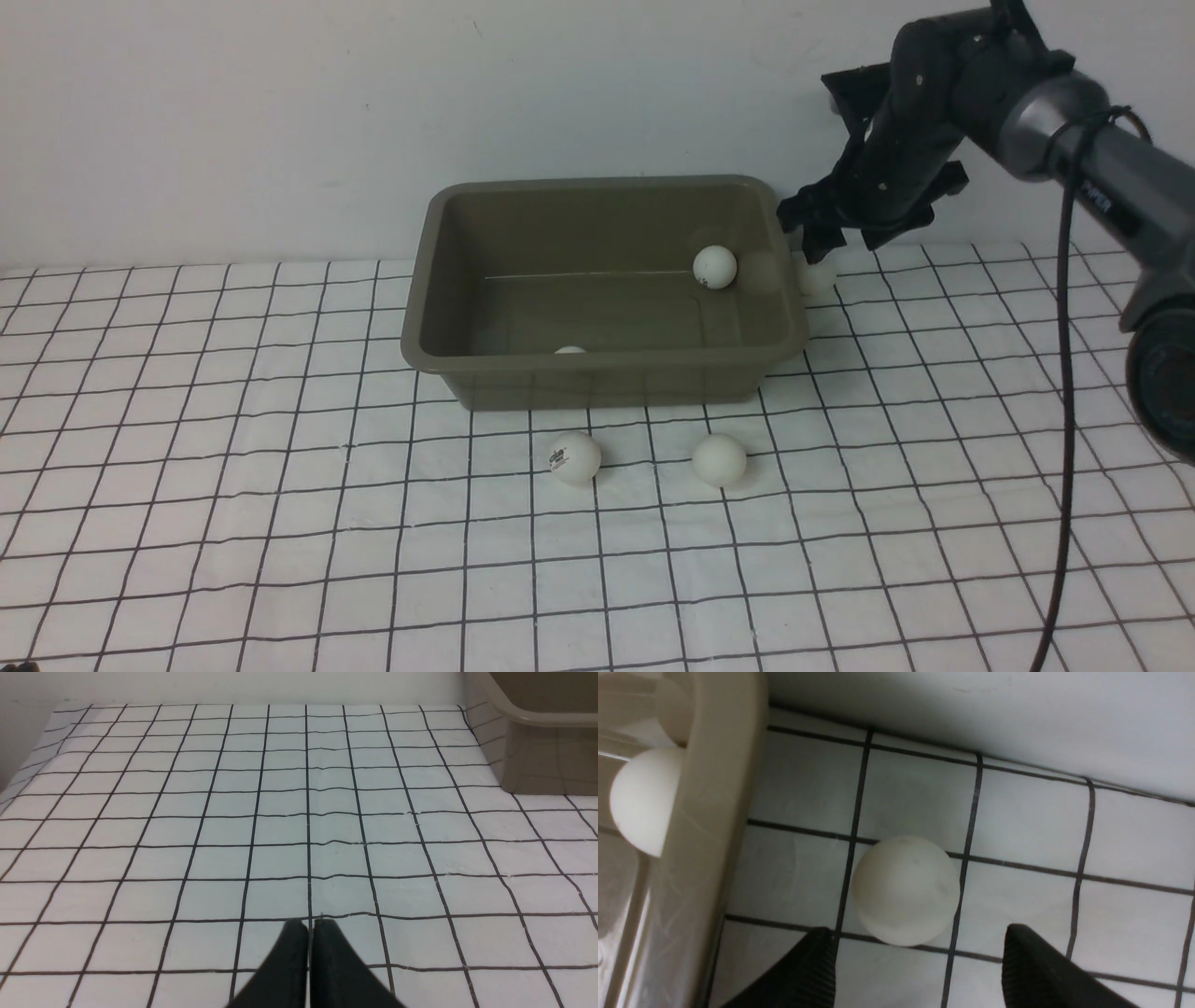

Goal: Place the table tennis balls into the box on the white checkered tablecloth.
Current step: 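Reach for and grasp a ping pong ball on the table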

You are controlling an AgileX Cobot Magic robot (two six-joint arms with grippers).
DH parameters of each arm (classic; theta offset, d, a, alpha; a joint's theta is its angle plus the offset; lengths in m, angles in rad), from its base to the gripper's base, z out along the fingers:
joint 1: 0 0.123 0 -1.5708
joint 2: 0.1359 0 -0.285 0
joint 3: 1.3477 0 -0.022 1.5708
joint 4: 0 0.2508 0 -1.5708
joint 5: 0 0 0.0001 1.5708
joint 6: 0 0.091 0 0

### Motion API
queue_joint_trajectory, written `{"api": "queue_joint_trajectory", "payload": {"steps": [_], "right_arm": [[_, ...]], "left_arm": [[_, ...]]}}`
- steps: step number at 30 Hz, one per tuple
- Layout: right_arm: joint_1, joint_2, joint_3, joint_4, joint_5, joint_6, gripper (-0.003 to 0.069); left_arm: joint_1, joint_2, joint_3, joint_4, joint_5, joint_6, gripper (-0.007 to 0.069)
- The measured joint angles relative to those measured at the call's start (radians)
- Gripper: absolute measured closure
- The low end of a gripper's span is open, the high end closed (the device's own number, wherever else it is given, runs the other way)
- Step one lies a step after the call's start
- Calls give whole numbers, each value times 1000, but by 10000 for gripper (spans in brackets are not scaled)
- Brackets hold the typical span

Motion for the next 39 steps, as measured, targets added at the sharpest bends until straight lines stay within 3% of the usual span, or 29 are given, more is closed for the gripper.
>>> {"api": "queue_joint_trajectory", "payload": {"steps": [39], "right_arm": [[0,68,-1,14,-120,5,218]], "left_arm": [[0,0,0,0,0,0,629]]}}
